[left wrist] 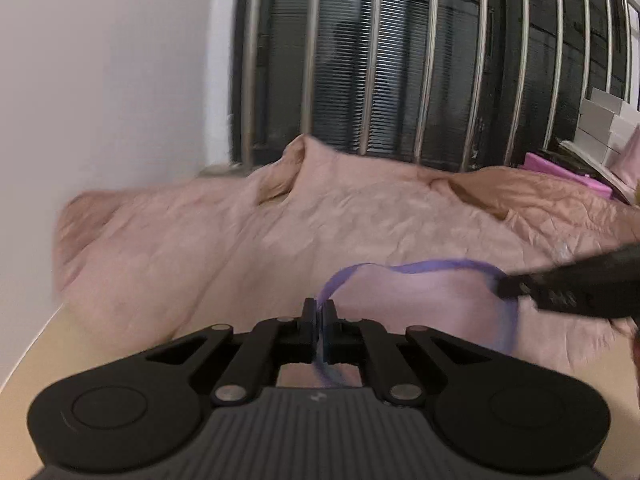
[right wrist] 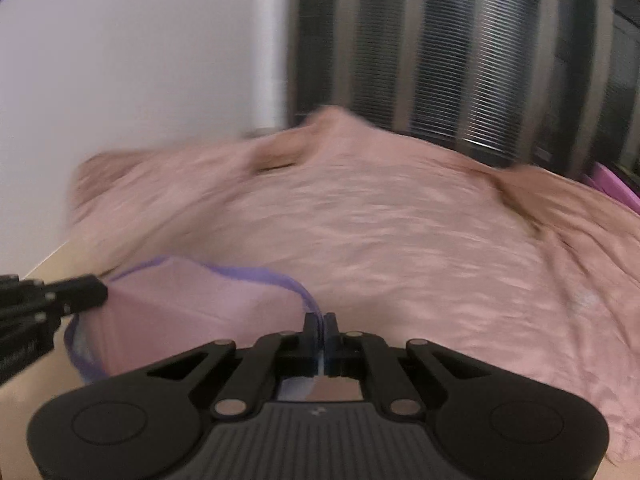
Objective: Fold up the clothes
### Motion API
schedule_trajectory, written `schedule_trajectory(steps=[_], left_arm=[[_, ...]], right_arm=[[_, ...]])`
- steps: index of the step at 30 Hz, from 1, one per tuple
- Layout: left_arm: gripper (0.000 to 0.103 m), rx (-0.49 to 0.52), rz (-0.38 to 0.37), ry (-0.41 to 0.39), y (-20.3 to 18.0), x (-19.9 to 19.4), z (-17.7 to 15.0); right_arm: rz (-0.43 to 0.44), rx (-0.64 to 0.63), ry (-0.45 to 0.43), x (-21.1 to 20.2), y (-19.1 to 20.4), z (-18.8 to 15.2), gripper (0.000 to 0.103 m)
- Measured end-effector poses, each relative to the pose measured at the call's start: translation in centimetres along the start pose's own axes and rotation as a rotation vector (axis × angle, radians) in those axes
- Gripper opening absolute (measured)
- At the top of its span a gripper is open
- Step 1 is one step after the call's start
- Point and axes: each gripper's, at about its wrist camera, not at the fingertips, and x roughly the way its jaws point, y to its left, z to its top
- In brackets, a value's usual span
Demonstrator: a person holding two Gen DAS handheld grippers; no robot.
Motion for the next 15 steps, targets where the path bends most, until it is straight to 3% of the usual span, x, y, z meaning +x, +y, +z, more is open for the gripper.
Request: schedule_trajectory(steps=[2,3,4,5,6,8,9,12,15], left_arm=[[0.013,-0.031,0.038,0.008,-0.6,2.7,1.4],[0.029,-0.040,0.040,0.039,-0.8,3.5,1.8],[0.034,-0.049,0.041,0.063,-0.8,4.1,2.0],[0.036,-0.055,0.039,0.060,-0.7,3.4,1.8],[0.046,-0.062,0.040,0.047,-0.2,2.0,1.3],[0.058,-0.087,0.033,0.060,0.6,-1.3,-0.3],[0.063,-0.104,0.023,0.075,0.7,-3.1,-1.4],[0.064,-0.153,-0.084,0.166,-0.1,-8.1,-5.7],[0.064,-0.121,-0.182,0.243,-2.7,-11.0,-9.1]], right_arm=[[-0.072,0.075,0.043,1.6,-2.9,0.6,0.005],[-0.103,0.114,0.065,2.3,-4.3,0.8,0.012],[-0.108,0.156,0.082,2.2,-5.7,0.5,0.014],[-0.090,0.182,0.072,1.6,-6.7,0.1,0.018],[-0.059,0.204,0.043,0.2,-7.6,-0.6,0.034],[-0.006,0.210,-0.003,-2.9,-8.1,-2.3,0.049],[0.032,0.199,-0.016,-4.6,-7.9,-3.7,0.049],[0.166,0.154,-0.002,-8.7,-6.4,-8.4,0.049],[0.280,0.157,0.055,-11.1,-5.3,-13.3,0.049]])
